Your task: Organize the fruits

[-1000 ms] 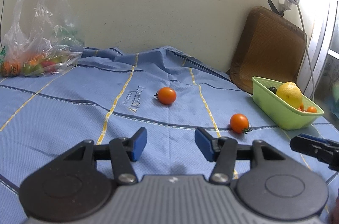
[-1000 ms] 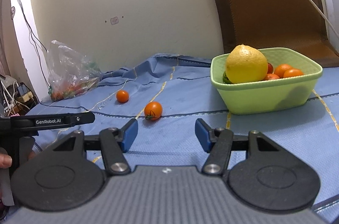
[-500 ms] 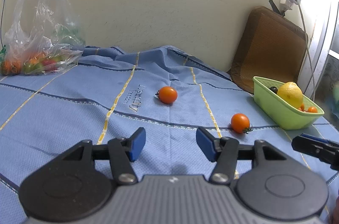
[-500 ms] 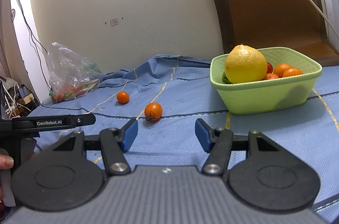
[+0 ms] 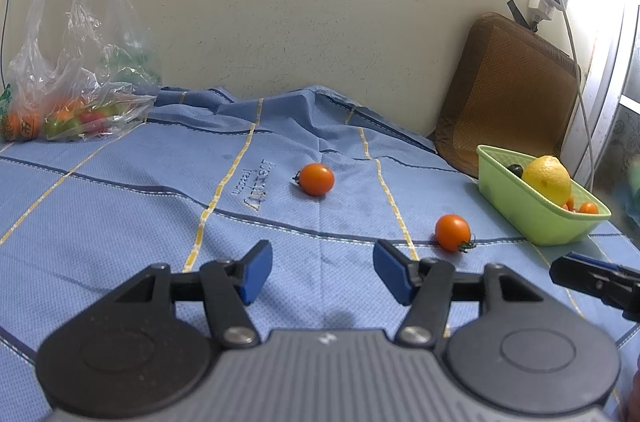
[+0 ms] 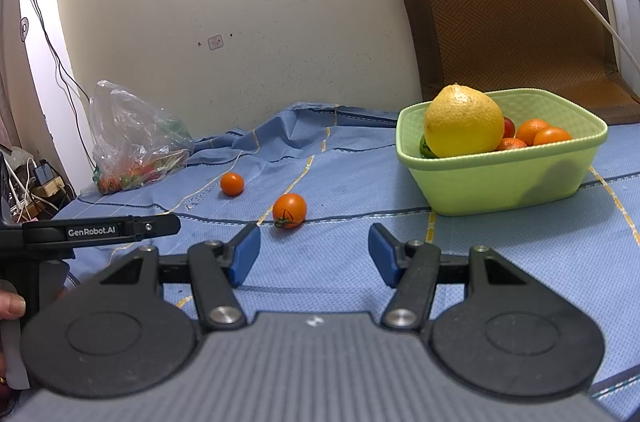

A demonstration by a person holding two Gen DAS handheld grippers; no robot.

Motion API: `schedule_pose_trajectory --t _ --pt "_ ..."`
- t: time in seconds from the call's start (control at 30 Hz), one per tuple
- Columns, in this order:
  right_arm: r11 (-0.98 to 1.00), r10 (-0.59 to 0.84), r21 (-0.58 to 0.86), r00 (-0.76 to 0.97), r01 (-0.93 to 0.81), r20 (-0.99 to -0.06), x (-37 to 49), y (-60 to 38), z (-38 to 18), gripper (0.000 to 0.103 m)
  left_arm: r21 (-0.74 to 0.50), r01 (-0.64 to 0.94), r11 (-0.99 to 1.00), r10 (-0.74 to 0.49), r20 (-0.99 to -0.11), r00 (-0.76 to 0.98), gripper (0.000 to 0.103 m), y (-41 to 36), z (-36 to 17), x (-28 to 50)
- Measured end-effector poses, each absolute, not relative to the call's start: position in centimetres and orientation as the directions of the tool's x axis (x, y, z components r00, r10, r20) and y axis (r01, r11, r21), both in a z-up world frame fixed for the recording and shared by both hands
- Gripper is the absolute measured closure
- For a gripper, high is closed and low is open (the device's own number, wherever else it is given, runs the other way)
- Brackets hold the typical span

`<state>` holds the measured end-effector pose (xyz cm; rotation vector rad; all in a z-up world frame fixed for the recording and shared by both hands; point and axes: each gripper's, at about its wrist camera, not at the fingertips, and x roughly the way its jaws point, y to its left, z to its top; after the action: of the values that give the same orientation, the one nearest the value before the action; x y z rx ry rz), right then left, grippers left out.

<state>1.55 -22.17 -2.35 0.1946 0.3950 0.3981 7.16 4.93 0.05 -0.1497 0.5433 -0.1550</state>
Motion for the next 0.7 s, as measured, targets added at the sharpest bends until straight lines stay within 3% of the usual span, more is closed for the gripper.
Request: schedule_pose_trajectory --t 0.7 --pt "0.904 0.413 0.261 0.848 -0.338 -0.333 1.51 -22.17 -2.36 0.041 -0.187 0.105 0.977 -0.187 -0.502 0.845 0.046 4.94 -0.01 7.09"
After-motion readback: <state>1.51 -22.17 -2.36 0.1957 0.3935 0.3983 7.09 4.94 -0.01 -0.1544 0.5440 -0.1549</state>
